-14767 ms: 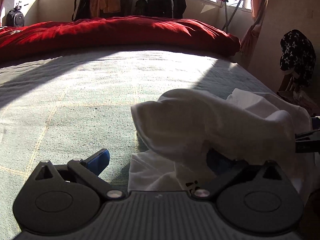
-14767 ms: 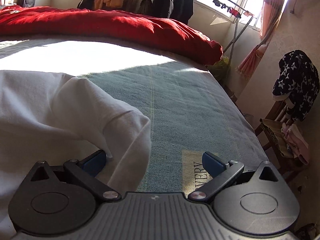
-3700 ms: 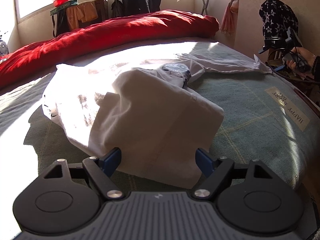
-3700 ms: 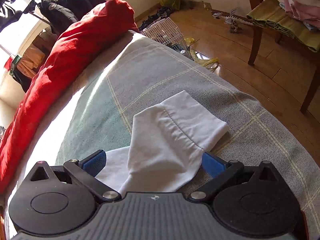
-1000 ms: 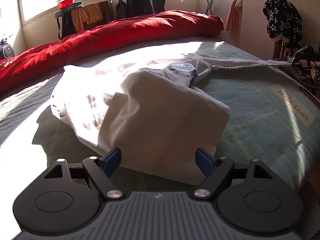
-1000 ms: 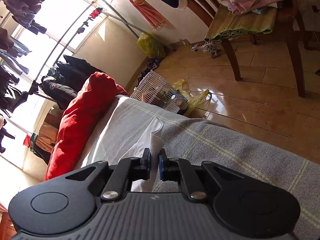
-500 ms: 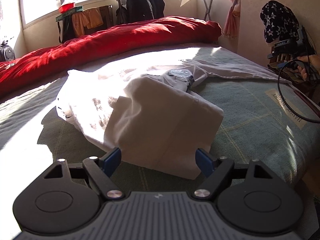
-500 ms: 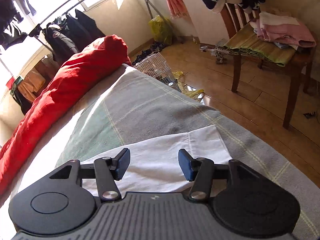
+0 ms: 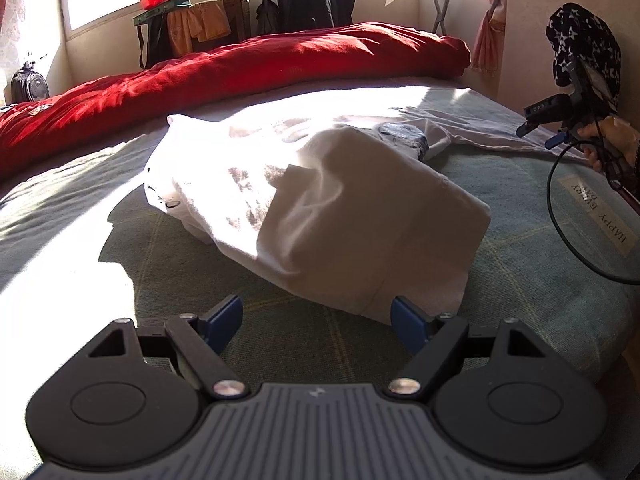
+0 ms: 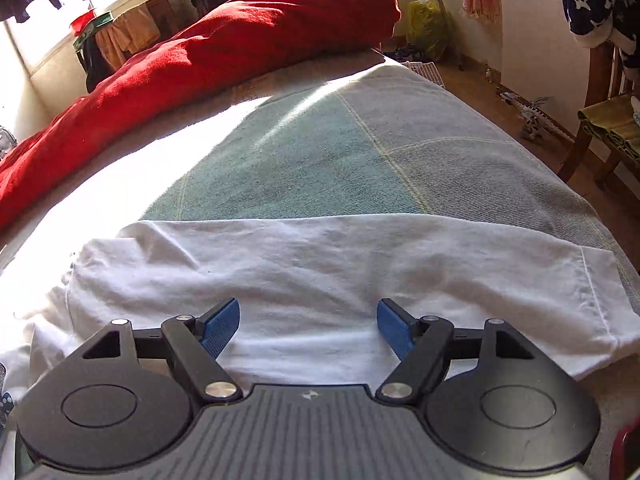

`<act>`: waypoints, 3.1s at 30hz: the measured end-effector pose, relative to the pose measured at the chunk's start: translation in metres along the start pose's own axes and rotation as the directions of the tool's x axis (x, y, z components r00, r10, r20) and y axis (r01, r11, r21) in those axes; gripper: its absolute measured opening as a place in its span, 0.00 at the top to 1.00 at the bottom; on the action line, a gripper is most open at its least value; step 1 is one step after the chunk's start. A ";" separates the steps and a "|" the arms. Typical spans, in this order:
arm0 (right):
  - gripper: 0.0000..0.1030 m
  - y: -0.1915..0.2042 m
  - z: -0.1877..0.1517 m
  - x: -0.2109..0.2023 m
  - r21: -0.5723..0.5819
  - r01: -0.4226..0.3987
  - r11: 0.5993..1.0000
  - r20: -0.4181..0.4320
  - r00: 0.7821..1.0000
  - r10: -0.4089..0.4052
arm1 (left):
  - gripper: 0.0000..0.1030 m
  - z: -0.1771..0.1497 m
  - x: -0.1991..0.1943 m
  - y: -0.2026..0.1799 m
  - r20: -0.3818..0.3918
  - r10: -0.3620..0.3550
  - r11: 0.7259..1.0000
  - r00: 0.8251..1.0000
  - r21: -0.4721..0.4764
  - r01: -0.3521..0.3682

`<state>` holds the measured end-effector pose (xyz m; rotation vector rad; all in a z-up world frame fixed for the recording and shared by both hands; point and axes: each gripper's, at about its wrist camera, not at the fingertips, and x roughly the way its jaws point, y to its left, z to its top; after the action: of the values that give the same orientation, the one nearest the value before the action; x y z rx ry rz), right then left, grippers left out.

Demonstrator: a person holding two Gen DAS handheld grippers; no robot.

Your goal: Fold clothes

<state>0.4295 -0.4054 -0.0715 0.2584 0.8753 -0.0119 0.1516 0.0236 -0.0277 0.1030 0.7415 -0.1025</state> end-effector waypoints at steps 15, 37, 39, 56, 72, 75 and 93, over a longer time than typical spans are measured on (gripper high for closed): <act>0.00 0.064 -0.050 -0.123 -0.055 -0.279 0.959 -0.025 0.960 0.278 | 0.21 -0.021 -0.050 0.012 0.044 -0.039 0.998 0.998 -0.038 0.040; 0.00 0.171 -0.273 -0.163 -0.392 -0.097 0.915 -0.061 0.995 0.080 | 0.21 0.015 -0.055 -0.057 0.211 -0.044 0.929 0.976 0.368 -0.038; 0.00 0.166 -0.276 -0.163 -0.379 -0.111 0.919 -0.039 0.994 0.104 | 0.21 0.023 -0.045 -0.074 0.221 -0.051 0.905 0.974 0.423 -0.049; 0.00 0.127 -0.277 -0.201 -0.233 -0.226 0.946 -0.020 0.974 0.227 | 0.21 0.023 0.087 -0.165 0.208 0.147 0.550 0.967 0.796 -0.255; 0.00 0.140 -0.285 -0.199 -0.208 -0.269 0.940 -0.047 0.963 0.265 | 0.20 0.076 0.057 -0.034 0.242 0.277 0.770 0.930 0.524 -0.365; 0.00 0.144 -0.287 -0.198 -0.216 -0.273 0.937 -0.059 0.962 0.267 | 0.21 0.073 0.056 -0.023 0.238 0.259 0.800 0.936 0.490 -0.346; 0.00 0.145 -0.286 -0.197 -0.202 -0.281 0.938 -0.067 0.960 0.274 | 0.87 -0.015 0.090 -0.142 0.361 0.117 0.060 0.925 0.927 -0.369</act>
<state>0.1034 -0.2178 -0.0650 0.1824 0.8639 0.3485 0.1890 -0.1202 -0.1082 1.5942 0.2944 -0.2805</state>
